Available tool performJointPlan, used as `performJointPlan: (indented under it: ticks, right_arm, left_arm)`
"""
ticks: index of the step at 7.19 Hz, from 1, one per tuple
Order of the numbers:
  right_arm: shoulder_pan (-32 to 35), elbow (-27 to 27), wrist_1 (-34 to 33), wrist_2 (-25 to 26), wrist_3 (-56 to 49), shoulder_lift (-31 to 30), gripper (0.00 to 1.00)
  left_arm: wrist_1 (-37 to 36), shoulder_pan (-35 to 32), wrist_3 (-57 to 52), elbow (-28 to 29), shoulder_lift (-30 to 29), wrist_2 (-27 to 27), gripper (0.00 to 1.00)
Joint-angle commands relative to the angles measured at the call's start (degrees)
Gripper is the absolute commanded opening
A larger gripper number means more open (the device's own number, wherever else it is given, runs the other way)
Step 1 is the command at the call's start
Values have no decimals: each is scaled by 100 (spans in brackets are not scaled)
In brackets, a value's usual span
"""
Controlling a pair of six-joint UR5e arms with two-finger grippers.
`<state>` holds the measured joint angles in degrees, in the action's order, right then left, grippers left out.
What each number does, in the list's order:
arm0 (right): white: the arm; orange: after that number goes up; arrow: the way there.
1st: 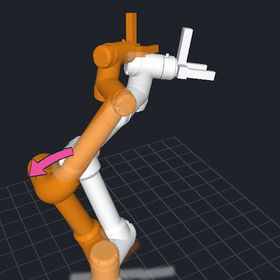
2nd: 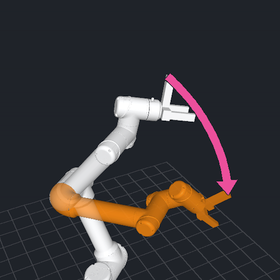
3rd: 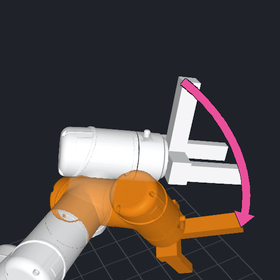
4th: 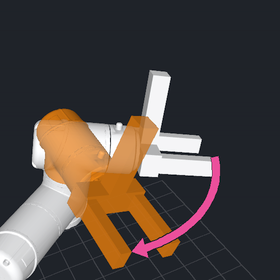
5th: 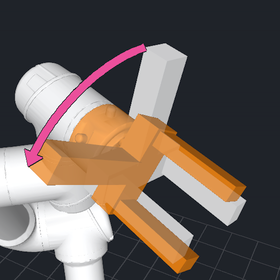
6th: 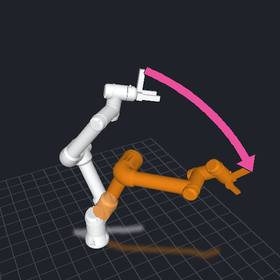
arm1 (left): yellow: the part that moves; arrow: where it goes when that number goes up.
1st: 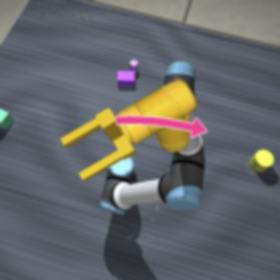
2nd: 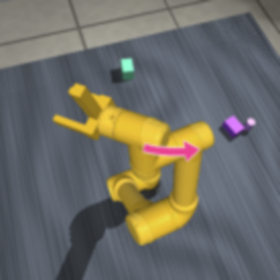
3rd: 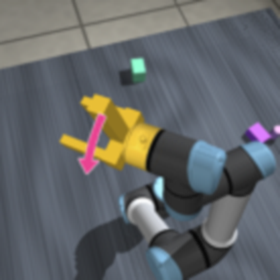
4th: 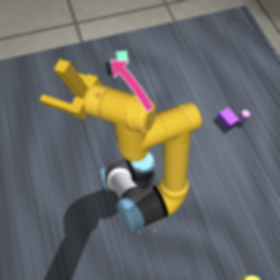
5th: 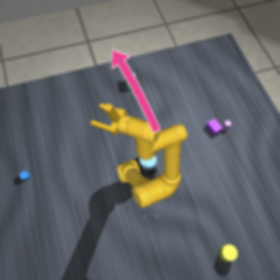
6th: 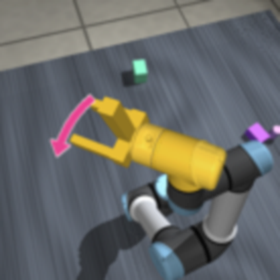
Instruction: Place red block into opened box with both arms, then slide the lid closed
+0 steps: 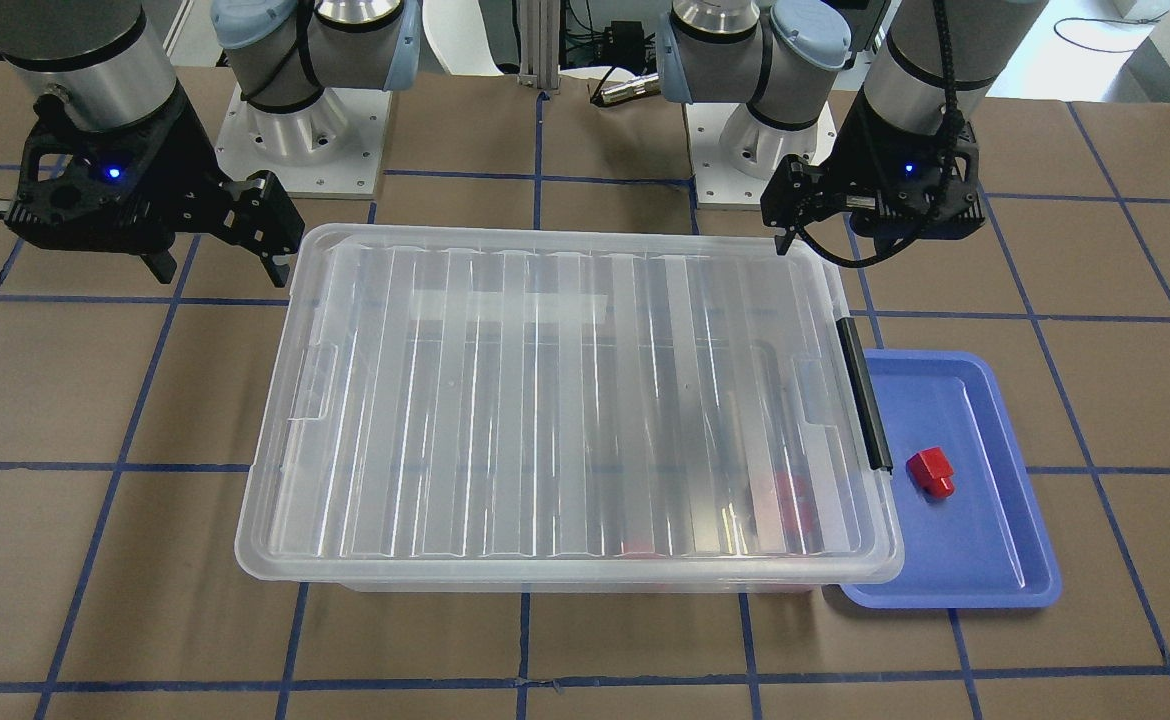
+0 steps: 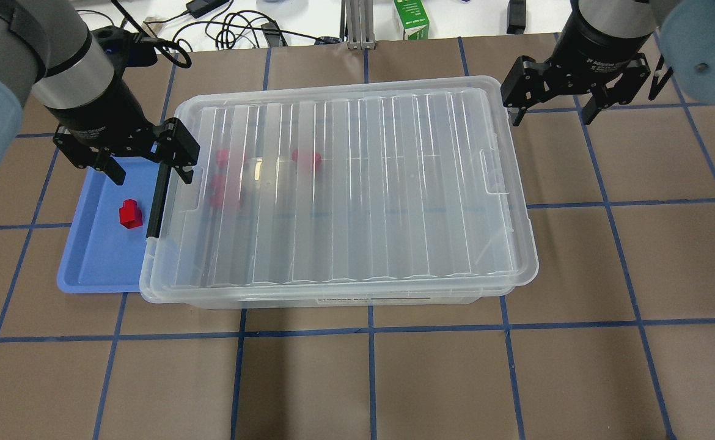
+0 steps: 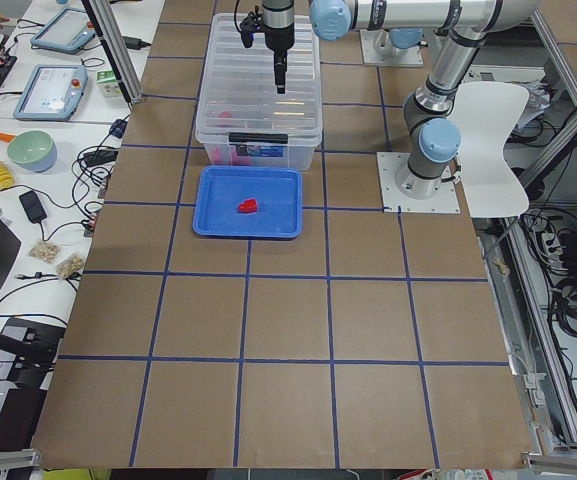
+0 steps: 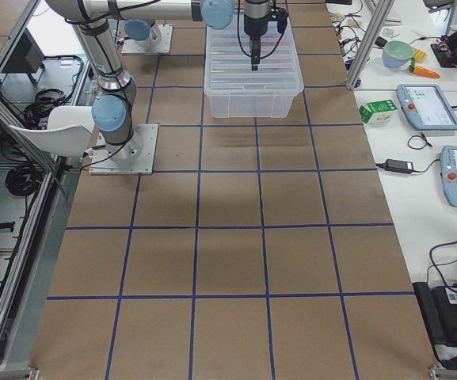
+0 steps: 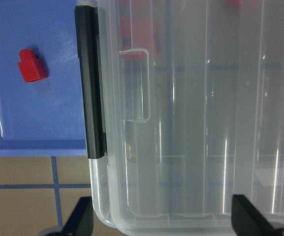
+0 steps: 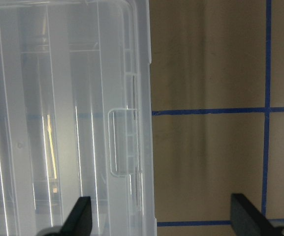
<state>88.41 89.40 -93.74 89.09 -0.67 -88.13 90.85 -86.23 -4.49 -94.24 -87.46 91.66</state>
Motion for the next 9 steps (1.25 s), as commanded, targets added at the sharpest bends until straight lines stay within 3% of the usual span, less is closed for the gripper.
performJointPlan:
  ticks: [1,2,5,7,9]
  right_arm:
    - [27,279,-561,-58,-3,556,100]
    - [27,454,-1097,29,-29,934,100]
    - [10,578,-1251,30,-214,1148,100]
    - [1,605,-1436,39,-240,1166,100]
    - [-60,623,-1454,47,-511,1166,100]
  left_arm:
    - [-111,795,-793,2,-69,-17,100]
    - [-121,1236,-1138,2,-113,-26,100]
    - [-453,2108,-1362,-16,-620,1,100]
    - [-1215,2198,-1370,-173,-1287,-17,100]
    - [-2426,2198,-1387,-621,-1877,0,100]
